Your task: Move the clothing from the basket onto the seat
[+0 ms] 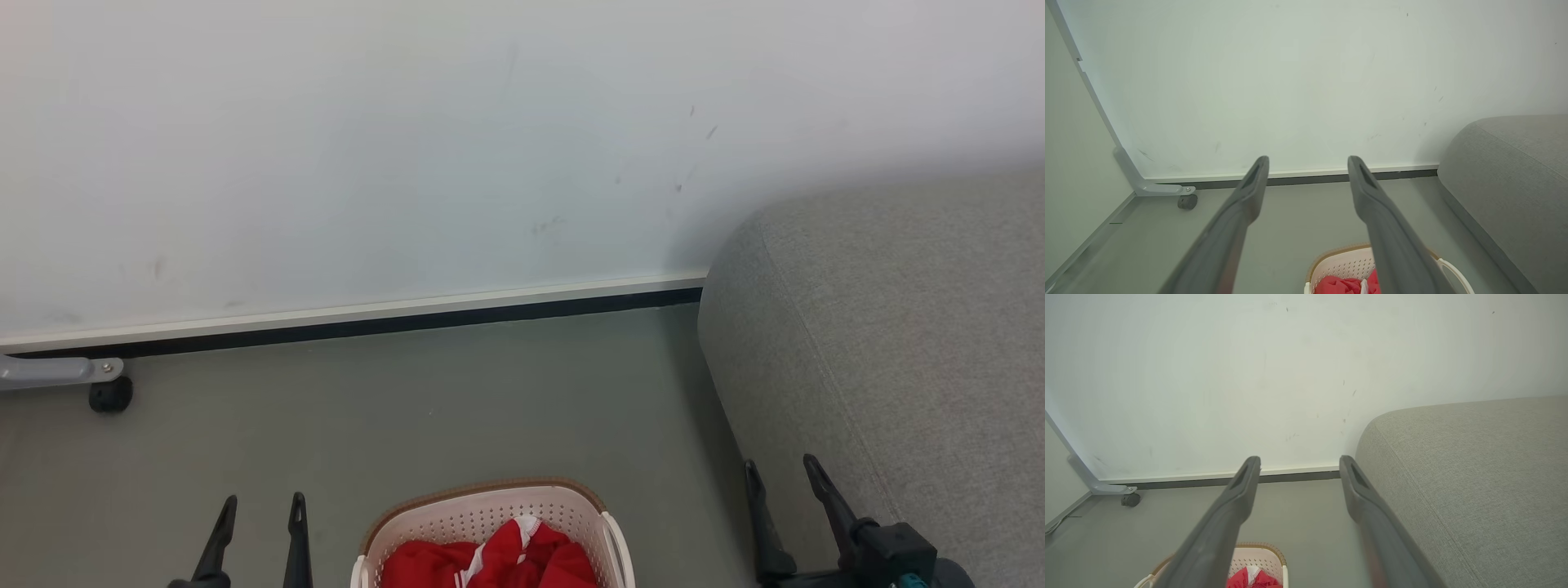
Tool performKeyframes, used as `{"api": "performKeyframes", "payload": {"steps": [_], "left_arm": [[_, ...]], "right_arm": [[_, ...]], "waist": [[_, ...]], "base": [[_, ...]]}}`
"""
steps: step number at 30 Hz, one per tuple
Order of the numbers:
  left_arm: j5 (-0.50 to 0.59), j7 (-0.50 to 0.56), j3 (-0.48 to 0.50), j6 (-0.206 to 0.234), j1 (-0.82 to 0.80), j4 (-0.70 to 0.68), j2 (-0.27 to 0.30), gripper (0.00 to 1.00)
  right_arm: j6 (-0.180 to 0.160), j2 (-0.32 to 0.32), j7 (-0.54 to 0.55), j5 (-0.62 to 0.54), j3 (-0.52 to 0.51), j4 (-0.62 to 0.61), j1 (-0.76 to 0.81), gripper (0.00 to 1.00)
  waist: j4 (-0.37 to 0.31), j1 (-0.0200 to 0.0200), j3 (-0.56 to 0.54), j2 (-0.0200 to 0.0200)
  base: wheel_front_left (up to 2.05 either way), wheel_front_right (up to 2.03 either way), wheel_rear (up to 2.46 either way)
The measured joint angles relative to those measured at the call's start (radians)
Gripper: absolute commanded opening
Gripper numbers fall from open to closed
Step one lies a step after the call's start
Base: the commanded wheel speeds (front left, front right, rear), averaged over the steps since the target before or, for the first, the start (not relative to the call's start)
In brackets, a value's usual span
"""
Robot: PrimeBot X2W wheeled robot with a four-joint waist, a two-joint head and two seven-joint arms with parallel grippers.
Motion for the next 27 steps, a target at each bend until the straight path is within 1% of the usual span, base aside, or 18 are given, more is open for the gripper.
{"api": "performKeyframes", "payload": {"steps": [5,14,19,23,27], "left_arm": [[0.003,0.000,0.000,-0.002,0.014,0.004,0.000,1.00],[0.016,0.000,-0.013,-0.024,0.013,0.004,0.002,1.00],[0.026,0.000,-0.031,-0.028,-0.004,0.008,0.000,1.00],[0.030,0.000,-0.045,-0.037,-0.056,0.022,-0.001,1.00],[0.057,0.000,-0.079,-0.054,-0.106,0.056,-0.010,1.00]], "right_arm": [[0.000,0.000,0.000,-0.012,-0.001,-0.002,0.012,1.00],[0.000,-0.005,0.000,-0.024,-0.013,-0.049,0.011,1.00],[0.000,-0.013,-0.001,-0.038,-0.022,-0.097,0.009,1.00],[0.000,-0.018,-0.003,-0.044,-0.048,-0.139,-0.008,1.00],[-0.001,-0.028,-0.004,-0.053,-0.078,-0.175,-0.022,1.00]], "waist": [[0.000,0.0000,0.002,0.0000],[-0.003,0.0000,0.040,0.0000],[-0.005,0.0000,0.083,0.0000],[-0.011,0.0001,0.130,0.0000],[-0.019,0.0001,0.183,0.0001]], "base": [[0.00,0.00,0.00],[0.00,0.00,0.00],[0.00,0.00,0.00],[0.00,0.00,0.00],[0.00,0.00,0.00]]}}
